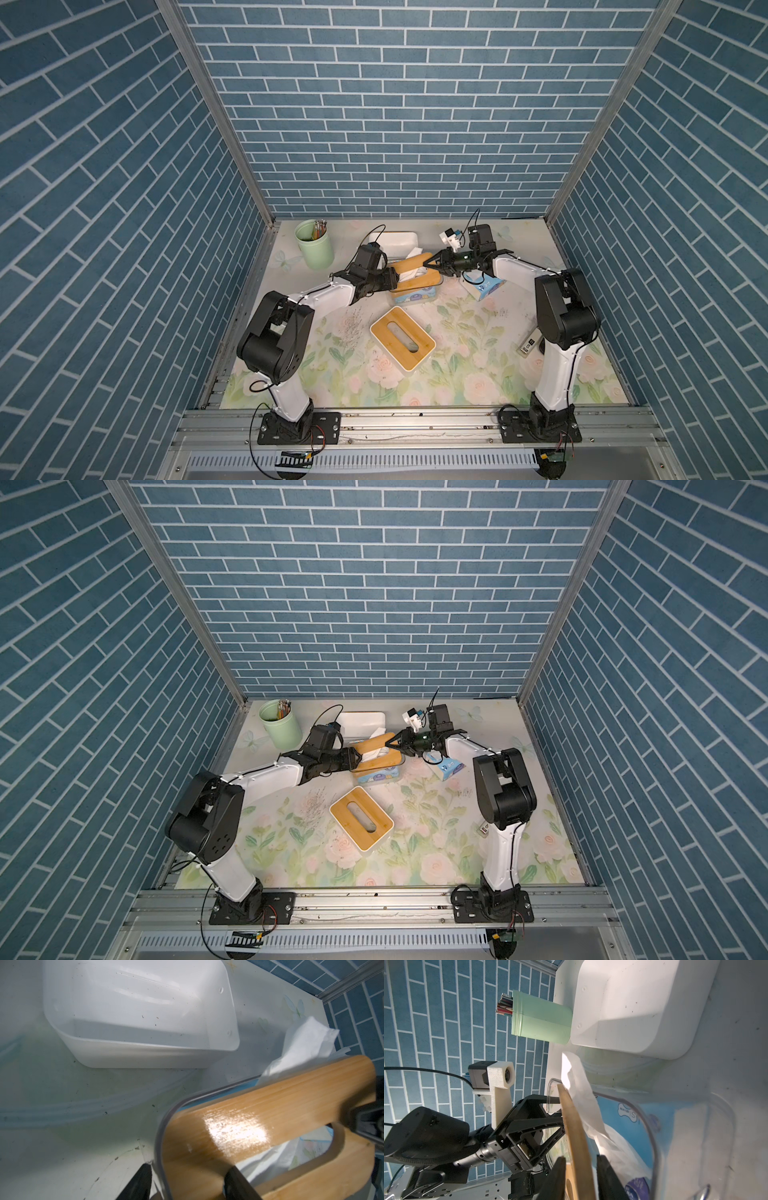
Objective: Put the tissue paper into the tissue box
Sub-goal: Close the box lid on the tissue box.
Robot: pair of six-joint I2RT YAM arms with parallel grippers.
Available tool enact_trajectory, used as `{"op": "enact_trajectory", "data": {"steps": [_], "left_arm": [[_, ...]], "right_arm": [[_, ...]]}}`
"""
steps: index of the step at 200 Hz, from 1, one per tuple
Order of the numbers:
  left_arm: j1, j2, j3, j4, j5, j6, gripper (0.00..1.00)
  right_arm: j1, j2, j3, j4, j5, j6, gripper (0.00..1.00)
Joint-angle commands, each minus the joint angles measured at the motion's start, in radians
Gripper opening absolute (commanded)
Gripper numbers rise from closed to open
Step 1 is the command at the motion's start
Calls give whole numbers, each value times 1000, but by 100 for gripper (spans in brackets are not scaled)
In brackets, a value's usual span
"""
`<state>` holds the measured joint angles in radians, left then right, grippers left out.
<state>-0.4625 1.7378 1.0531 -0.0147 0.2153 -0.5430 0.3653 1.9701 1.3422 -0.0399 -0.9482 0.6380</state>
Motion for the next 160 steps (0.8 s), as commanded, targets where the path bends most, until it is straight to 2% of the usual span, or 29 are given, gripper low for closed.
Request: {"op": "enact_trajectory", "data": {"steps": [1,67,108,160], "left_arm": [[5,19,23,-35,24,-34,52],[13,4,27,-62,11,-35,50],[12,4,33,-68,11,-29,50],[12,6,35,-69,14,-28,50]], "right_arm": [[-3,-60,20,-50,27,-79,35],[-26,-141,27,-137,134,-175,44],[-28,-172,58,-252,311,-281,54],[-20,-131,64,-238,296,-296,59]]}}
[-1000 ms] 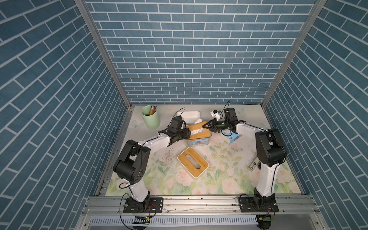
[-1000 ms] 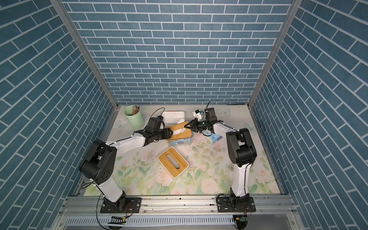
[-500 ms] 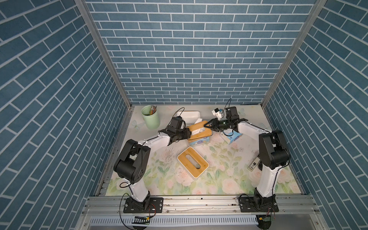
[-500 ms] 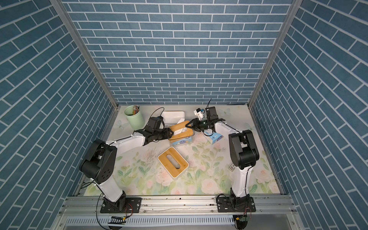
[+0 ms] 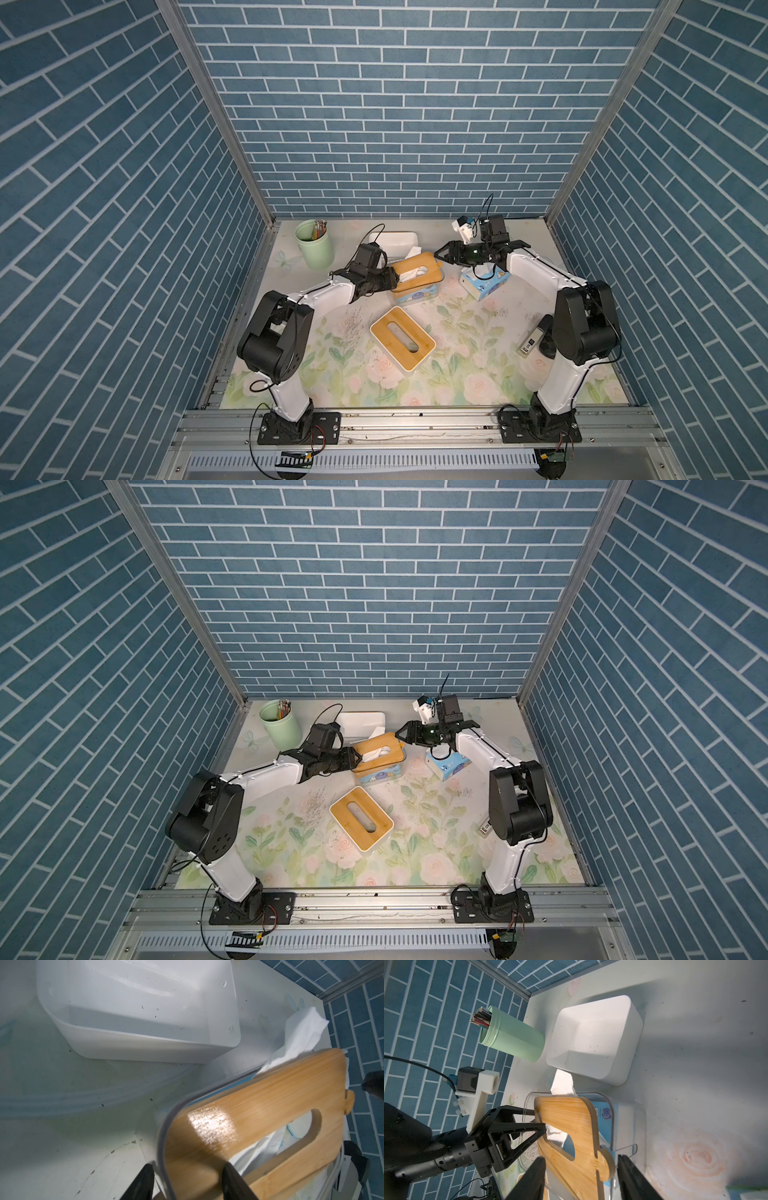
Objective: Put the tissue paper into the tissue box
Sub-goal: Close the box lid on the tissue box.
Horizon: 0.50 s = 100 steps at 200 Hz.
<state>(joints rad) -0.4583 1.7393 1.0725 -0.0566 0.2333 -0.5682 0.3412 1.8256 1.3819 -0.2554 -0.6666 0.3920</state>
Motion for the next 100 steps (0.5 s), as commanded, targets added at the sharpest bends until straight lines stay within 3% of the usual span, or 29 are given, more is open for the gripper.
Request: {"op": "enact_trajectory", "data": {"steps": [1,100], "left_arm": [[9,5,16,-28,-3,-2,50],[7,-2,15,-24,-8,-5,54]], "right_arm": [[4,15,25,-21,13,-50,59],[33,84,-7,47,-69,-28,48]]}}
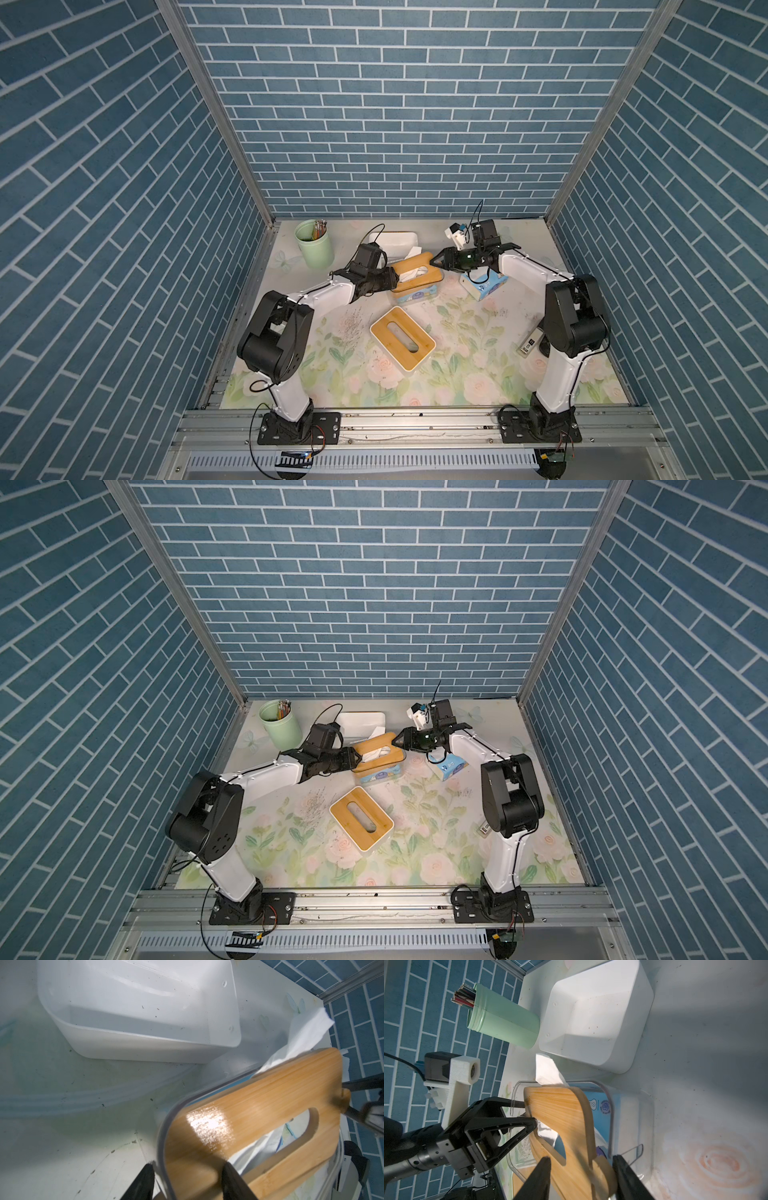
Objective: Put the tissue paper into the tissue box
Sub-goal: Close the box lid on the tissue box.
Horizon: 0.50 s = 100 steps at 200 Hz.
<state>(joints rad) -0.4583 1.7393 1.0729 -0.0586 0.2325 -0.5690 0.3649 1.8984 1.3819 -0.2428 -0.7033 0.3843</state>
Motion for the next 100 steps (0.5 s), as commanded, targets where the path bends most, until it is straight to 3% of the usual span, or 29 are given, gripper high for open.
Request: {"op": "enact_trajectory", "data": {"steps": [1,100], "left_arm": [[7,-2,14,-23,-6,-5,54],[8,-4,34,-57,-50,12,58]], "right_arm": [[9,11,-8,34,-32,-21,48],[68,-77,-188,240,-118,141,44]]}}
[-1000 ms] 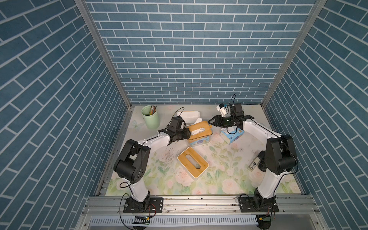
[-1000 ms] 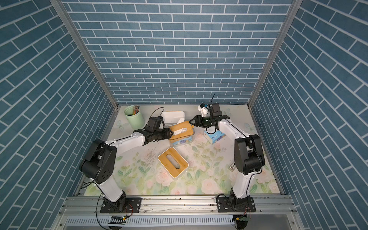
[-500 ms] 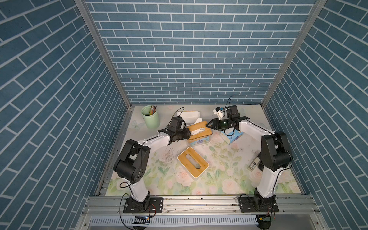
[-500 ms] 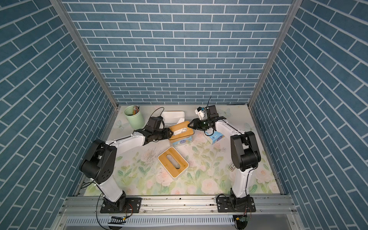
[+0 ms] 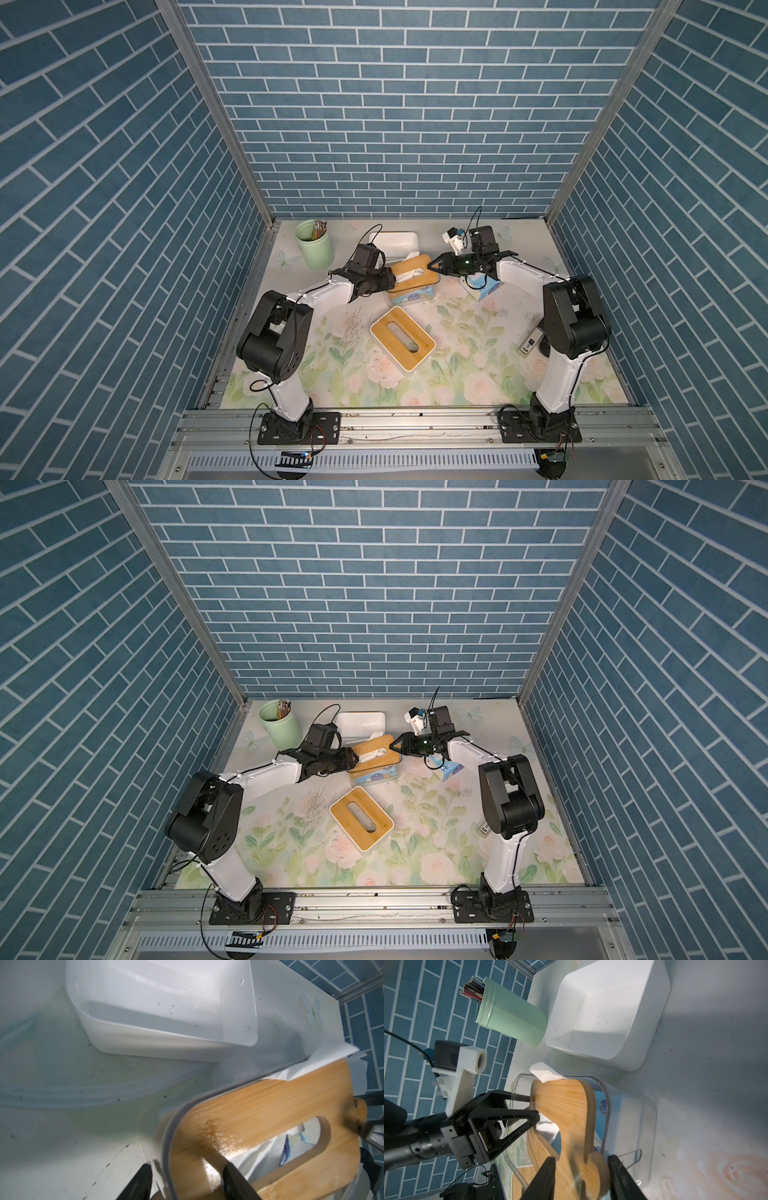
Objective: Put the tissue paper into the tissue box
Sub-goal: Close the box lid on the tissue box.
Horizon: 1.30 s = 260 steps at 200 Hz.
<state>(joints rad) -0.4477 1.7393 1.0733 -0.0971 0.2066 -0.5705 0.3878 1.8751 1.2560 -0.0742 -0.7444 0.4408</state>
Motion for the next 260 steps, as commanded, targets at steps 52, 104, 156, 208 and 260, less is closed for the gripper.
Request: {"op": "enact_trajectory", "data": {"steps": [52,104,156,208,260], "left_arm": [[-2,-6,42,-34,-33,25,57],[-3,-16,60,-47,-13,22,58],[-9,-16,65,-43,-1,16,59],[-36,-12,69,-91,-120,42,61],[-51,-4,75,-117,-211,56,60]], "right_arm": [[75,-112,-154,163,-43,177,44],[109,-133,-202,242,-9,265,44],[139,-146,-237,314,5,338,45],[173,-162,-273,404,22,429,47],[176,-200,-304,392,89,439,52]]}}
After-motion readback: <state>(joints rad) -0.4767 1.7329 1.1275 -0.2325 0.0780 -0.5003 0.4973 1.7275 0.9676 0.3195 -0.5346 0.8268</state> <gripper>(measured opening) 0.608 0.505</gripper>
